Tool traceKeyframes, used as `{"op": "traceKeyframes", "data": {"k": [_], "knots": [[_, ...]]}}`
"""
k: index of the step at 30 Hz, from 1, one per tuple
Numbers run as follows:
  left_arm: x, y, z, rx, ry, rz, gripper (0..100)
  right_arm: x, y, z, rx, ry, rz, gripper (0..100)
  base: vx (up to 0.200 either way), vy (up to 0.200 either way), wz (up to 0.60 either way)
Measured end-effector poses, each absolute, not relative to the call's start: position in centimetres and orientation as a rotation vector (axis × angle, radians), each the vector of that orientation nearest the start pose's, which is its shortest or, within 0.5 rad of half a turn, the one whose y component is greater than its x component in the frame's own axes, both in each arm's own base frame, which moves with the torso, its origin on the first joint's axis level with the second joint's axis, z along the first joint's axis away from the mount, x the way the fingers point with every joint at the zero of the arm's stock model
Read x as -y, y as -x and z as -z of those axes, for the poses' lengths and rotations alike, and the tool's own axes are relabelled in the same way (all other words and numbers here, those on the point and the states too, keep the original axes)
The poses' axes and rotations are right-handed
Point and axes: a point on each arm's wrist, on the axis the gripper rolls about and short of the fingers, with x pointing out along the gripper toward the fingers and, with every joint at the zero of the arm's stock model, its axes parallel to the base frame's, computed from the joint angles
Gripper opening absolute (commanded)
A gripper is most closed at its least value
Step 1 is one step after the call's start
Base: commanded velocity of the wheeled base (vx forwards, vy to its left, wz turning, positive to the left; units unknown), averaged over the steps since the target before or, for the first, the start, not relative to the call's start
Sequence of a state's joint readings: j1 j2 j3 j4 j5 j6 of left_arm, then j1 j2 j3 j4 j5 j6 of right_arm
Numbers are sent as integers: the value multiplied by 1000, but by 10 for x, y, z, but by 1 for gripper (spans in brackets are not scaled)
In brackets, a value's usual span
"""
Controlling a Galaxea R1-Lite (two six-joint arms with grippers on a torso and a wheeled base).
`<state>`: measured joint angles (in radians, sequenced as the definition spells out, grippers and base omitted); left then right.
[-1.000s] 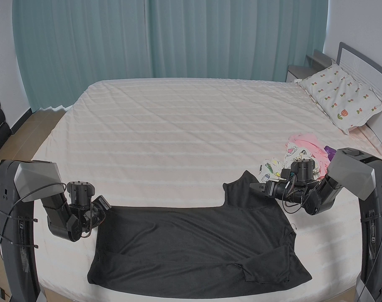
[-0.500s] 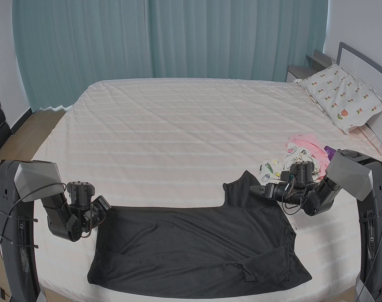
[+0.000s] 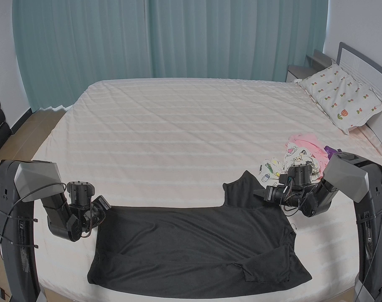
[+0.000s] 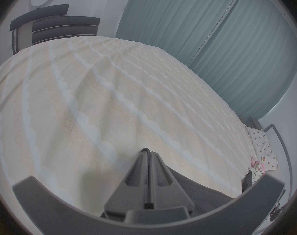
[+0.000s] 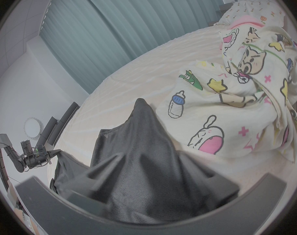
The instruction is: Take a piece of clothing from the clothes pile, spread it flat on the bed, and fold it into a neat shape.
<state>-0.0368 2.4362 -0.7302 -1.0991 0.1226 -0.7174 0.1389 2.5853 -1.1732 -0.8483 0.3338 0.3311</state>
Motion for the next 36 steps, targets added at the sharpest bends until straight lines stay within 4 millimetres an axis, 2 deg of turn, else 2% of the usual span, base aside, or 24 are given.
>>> {"op": "traceKeyframes", "data": {"k": [8,19,36], "knots": [[10,-364,47,-549,646,-298,0,-62,-437,58,-633,-390,-345,0,0,0,0],[10,-366,38,-526,638,-288,0,-44,-433,40,-542,-425,-316,0,0,0,0],[7,-367,28,-503,600,-279,0,-33,-422,22,-494,-447,-293,0,0,0,0]]}}
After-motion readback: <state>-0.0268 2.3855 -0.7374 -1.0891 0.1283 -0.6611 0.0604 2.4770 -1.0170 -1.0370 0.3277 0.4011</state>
